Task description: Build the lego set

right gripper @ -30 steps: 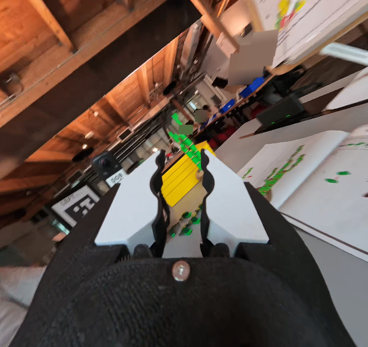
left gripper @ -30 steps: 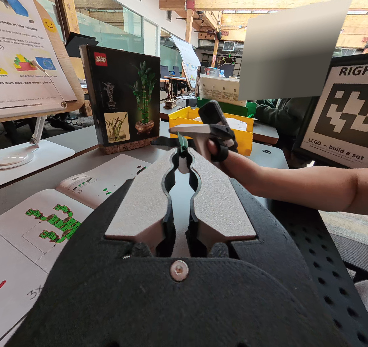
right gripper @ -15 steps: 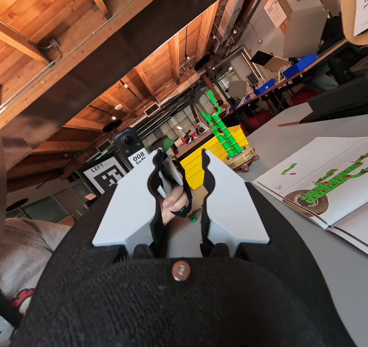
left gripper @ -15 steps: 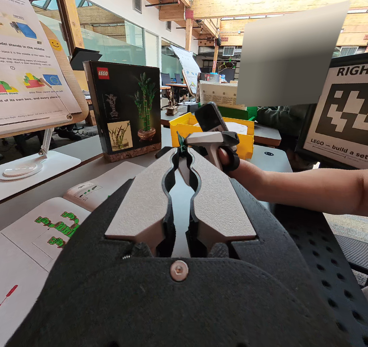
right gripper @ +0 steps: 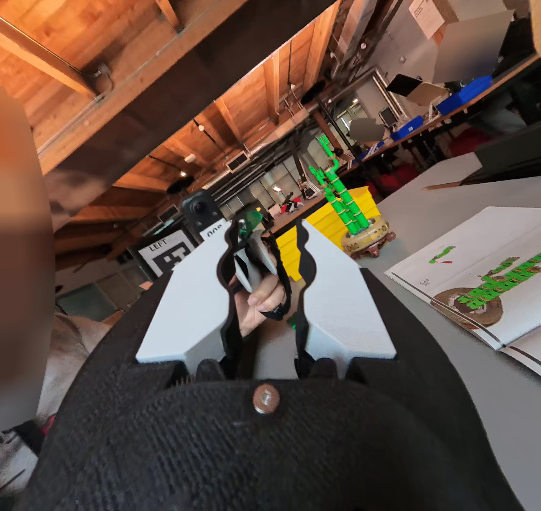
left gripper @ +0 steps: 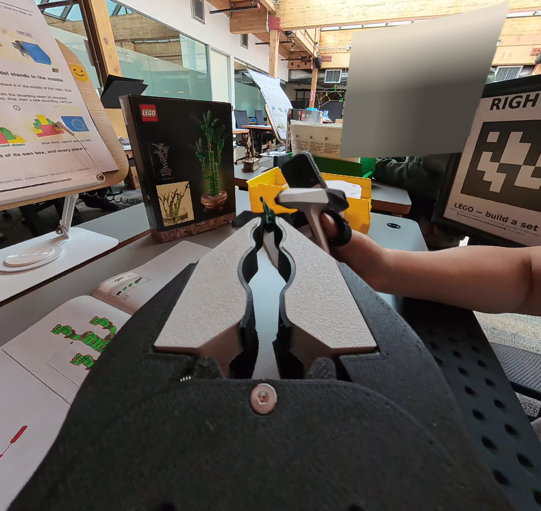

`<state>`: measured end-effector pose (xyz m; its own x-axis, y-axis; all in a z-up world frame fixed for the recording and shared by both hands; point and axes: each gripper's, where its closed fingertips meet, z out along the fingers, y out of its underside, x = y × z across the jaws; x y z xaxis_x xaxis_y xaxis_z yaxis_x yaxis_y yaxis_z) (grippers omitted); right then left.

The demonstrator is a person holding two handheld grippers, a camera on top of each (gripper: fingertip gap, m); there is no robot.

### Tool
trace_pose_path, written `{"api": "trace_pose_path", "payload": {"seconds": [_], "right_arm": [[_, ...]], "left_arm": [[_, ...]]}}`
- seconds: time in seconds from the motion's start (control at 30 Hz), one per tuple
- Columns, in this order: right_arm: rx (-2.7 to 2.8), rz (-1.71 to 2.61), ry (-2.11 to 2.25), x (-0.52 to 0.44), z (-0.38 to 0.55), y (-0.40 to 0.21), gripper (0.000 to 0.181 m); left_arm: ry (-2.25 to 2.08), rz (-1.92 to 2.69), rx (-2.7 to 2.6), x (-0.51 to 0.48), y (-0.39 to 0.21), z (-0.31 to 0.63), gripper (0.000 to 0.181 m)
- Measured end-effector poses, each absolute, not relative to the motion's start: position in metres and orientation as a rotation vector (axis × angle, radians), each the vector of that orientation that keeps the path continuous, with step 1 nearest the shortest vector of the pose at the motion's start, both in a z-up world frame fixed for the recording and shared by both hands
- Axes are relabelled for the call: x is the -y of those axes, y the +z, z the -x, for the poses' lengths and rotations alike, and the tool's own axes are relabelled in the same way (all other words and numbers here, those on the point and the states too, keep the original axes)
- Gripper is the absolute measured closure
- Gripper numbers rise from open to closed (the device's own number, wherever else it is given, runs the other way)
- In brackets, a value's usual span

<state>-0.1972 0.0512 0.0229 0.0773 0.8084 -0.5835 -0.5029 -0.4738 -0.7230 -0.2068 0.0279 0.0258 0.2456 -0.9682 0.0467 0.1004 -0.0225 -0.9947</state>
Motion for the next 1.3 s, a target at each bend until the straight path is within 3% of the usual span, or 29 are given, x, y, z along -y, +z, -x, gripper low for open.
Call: {"api": "trace_pose_path", "payload": {"seconds": [0.23,0.33,0.47,0.53,0.8,0.83,0.97,1.3], "right_arm": [[0.035,1.177,1.592,-0.077,0.143,0.032,0.148],[0.092,1.156,1.587,-0.069,0.145,0.043,0.127],[0.213,1.241,1.411,-0.061,0.179,0.047,0.080],[0.216,1.309,1.259,-0.068,0.188,0.038,0.071],[0.119,1.340,1.122,-0.082,0.169,0.025,0.073],[0.068,1.324,1.096,-0.085,0.158,0.026,0.082],[0.038,1.241,1.121,-0.081,0.138,0.037,0.085],[0.182,1.183,1.462,-0.058,0.166,0.043,0.124]], "left_arm": [[-1.296,1.267,-0.904,-0.022,0.032,0.208,0.178],[-1.417,1.271,-0.874,-0.020,0.034,0.208,0.178],[-1.520,1.275,-0.823,-0.020,0.035,0.208,0.178],[-1.542,1.270,-0.809,-0.020,0.035,0.208,0.178],[-1.487,1.240,-0.814,-0.020,0.038,0.210,0.179],[-1.495,1.229,-0.812,-0.020,0.039,0.210,0.180],[-1.495,1.186,-0.805,-0.017,0.047,0.215,0.180],[-1.339,1.124,-0.891,-0.006,0.051,0.214,0.180]]}}
